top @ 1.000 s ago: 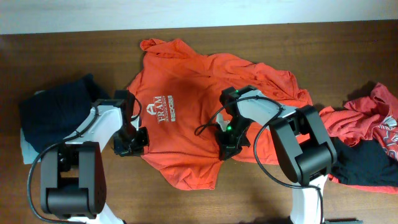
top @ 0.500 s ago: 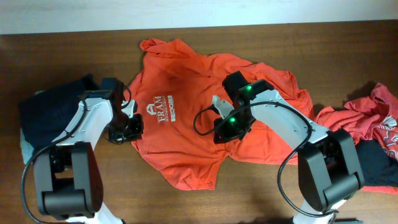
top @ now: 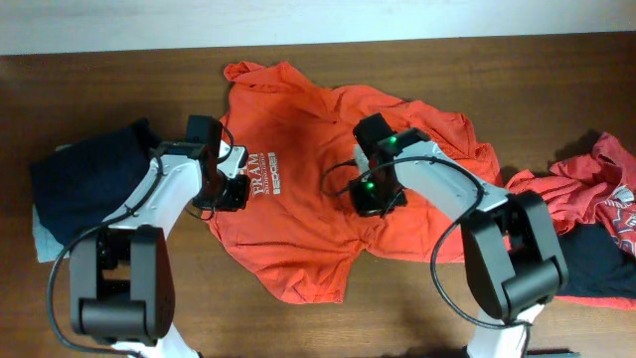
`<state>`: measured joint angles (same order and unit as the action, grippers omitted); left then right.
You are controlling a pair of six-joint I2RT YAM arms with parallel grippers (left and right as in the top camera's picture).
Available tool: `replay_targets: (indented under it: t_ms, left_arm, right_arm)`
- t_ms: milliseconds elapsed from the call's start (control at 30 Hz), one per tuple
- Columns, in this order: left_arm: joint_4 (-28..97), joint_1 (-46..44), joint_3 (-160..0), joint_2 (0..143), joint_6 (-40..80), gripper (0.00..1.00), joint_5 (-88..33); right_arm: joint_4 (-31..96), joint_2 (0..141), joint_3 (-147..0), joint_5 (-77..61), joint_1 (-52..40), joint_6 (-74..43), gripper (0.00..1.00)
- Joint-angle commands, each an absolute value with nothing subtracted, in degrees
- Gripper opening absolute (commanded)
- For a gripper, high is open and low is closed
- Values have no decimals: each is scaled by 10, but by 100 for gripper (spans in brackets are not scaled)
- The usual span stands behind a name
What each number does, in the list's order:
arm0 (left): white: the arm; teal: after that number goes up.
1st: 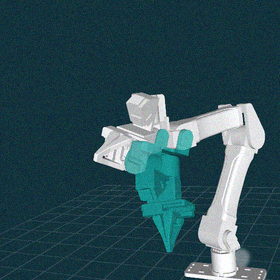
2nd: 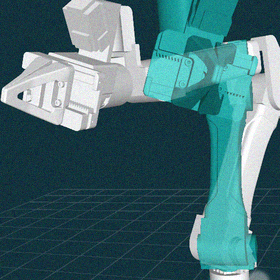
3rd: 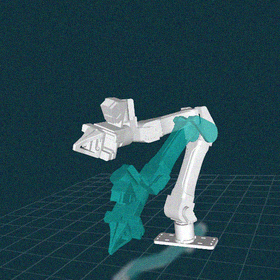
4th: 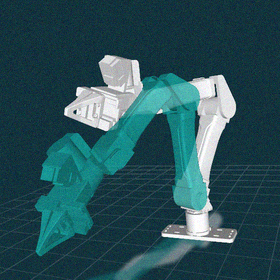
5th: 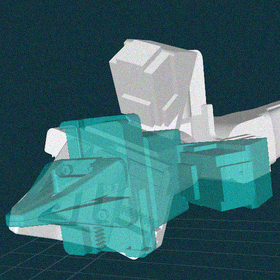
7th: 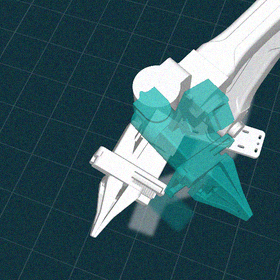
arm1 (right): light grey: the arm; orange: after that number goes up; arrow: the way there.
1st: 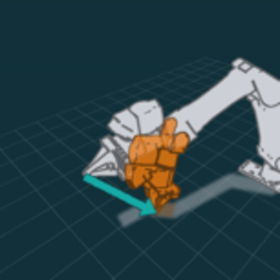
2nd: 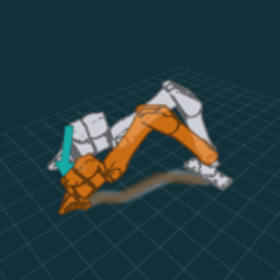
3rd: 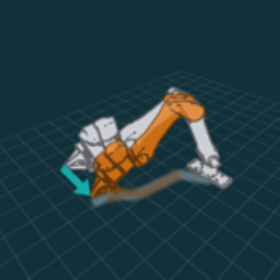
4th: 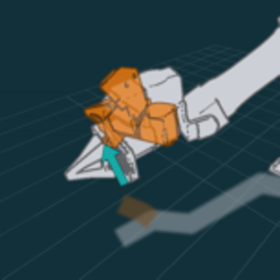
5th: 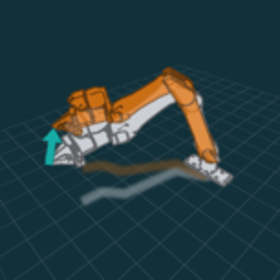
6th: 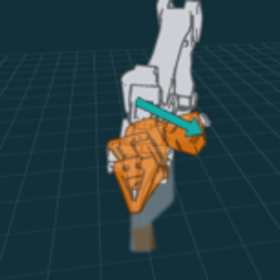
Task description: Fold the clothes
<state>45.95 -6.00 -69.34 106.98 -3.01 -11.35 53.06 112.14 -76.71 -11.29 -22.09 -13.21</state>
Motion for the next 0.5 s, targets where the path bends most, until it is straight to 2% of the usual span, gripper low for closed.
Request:
replay_targets:
  t_ms: [0,167,300,467]
  left_arm:
    - [458,-59,-702,1107,-48,2,-98]
    - [458,-58,-702,1148,-48,0,-70]
    - [456,-58,-702,1164,-48,0,-70]
    - [443,-58,-702,1164,-46,1,-50]
  right_arm:
    - [531,1128,-768,-33,-171,-170,15]
    - [532,1129,-768,-34,-91,-169,15]
    - [524,1129,-768,-55,-36,-116,15]
    - [500,1131,-766,-57,5,-109,15]
